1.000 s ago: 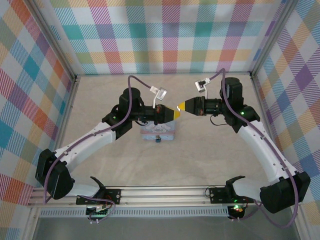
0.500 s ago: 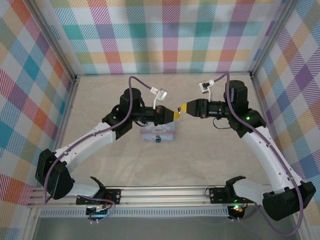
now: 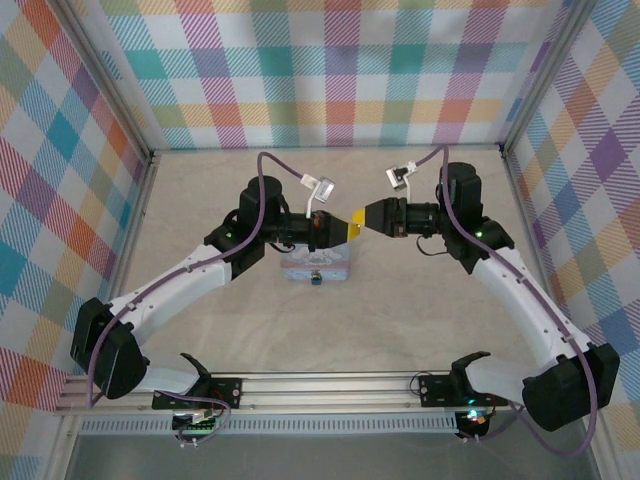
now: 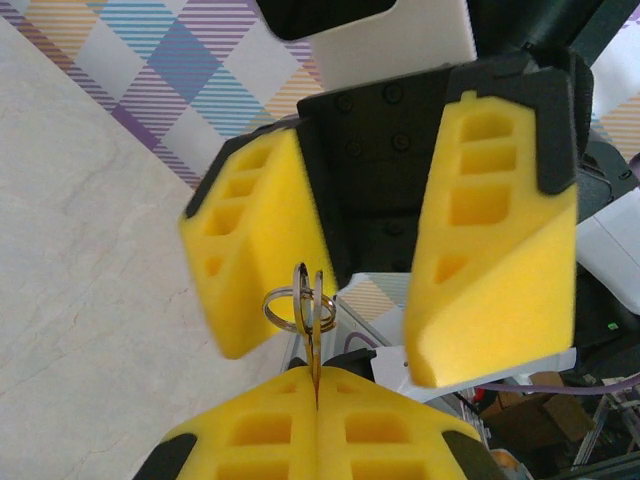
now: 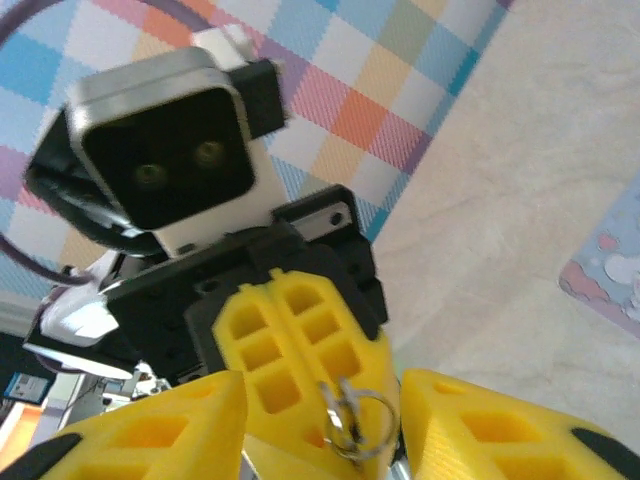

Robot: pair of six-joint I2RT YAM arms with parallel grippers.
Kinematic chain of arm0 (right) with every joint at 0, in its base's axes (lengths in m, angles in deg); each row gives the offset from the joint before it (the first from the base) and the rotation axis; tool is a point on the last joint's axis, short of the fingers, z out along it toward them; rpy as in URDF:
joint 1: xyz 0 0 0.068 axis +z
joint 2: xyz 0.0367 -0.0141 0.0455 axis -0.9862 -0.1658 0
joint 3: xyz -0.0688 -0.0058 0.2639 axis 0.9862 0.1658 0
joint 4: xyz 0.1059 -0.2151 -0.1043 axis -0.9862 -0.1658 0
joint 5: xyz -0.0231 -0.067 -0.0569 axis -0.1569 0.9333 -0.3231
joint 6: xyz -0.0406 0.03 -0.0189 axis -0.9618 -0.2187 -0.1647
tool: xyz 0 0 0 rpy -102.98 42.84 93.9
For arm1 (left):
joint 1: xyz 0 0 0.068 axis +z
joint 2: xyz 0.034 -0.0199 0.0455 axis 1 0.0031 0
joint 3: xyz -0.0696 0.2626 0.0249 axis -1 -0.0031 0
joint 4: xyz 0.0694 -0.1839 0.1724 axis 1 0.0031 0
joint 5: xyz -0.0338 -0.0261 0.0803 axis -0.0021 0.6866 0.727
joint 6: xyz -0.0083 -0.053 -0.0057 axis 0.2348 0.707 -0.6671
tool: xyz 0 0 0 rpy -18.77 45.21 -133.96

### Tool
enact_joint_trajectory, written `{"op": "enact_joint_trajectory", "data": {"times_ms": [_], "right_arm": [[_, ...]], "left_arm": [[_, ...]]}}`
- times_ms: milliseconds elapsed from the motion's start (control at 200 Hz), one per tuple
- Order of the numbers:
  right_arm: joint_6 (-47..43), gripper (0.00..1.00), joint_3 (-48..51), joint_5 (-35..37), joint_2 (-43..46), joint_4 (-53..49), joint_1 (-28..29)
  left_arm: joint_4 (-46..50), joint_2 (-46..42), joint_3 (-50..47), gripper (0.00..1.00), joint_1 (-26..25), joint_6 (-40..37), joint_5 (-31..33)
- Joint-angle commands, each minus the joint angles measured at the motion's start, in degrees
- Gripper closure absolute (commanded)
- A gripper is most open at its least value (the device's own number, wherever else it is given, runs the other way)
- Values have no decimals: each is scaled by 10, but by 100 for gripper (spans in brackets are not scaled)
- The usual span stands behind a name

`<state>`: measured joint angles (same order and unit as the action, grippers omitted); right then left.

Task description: Unlock a padlock with a key

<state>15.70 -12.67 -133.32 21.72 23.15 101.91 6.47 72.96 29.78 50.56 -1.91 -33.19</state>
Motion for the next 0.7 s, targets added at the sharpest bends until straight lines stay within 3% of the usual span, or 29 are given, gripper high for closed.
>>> {"op": "enact_joint_trajectory", "data": {"times_ms": [0,355,695], "right_arm": [[33,60,8,-37,8,58,-2],[32,77,8,-39,17,46,-24],[20,82,8,-32,15,27,-33]], "left_arm": [[-3,-16,13,100,-7,-18,-3],[6,-16,10,100,-7,-26,4],[10,-13,11,100,-7,-30,5]]}}
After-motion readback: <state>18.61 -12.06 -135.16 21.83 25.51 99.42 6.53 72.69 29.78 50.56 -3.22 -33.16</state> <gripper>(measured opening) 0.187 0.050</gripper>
